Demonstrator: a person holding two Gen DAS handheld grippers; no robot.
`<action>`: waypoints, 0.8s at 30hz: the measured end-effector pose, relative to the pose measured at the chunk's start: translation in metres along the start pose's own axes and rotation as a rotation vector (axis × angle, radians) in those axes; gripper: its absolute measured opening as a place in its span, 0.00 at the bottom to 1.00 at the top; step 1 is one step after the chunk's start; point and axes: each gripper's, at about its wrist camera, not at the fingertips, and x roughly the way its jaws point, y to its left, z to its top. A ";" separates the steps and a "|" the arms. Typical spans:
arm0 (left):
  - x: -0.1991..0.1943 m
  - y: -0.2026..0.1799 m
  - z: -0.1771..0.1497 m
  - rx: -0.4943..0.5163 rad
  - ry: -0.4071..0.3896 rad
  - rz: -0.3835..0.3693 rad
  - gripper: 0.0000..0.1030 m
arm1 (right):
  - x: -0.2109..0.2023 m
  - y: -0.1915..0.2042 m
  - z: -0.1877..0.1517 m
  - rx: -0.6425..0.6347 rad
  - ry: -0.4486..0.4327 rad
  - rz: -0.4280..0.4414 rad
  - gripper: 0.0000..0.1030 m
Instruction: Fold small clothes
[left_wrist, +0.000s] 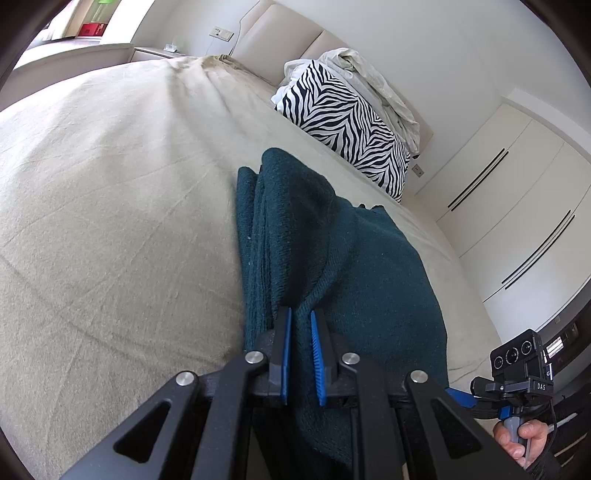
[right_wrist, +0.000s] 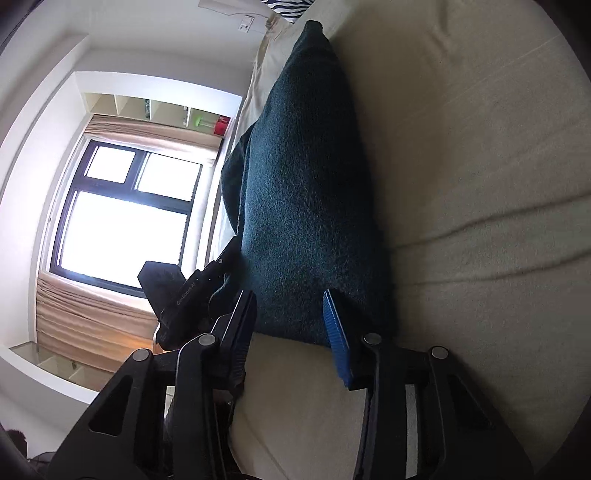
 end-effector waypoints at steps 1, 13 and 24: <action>-0.001 0.000 0.000 -0.006 -0.004 -0.003 0.15 | -0.003 0.010 -0.002 -0.036 -0.007 0.012 0.50; -0.055 -0.003 -0.002 -0.106 -0.084 0.046 0.72 | -0.034 0.033 0.010 -0.210 -0.020 -0.078 0.65; -0.005 0.019 0.039 -0.198 0.137 0.060 0.73 | -0.008 -0.031 0.107 0.012 0.041 -0.171 0.67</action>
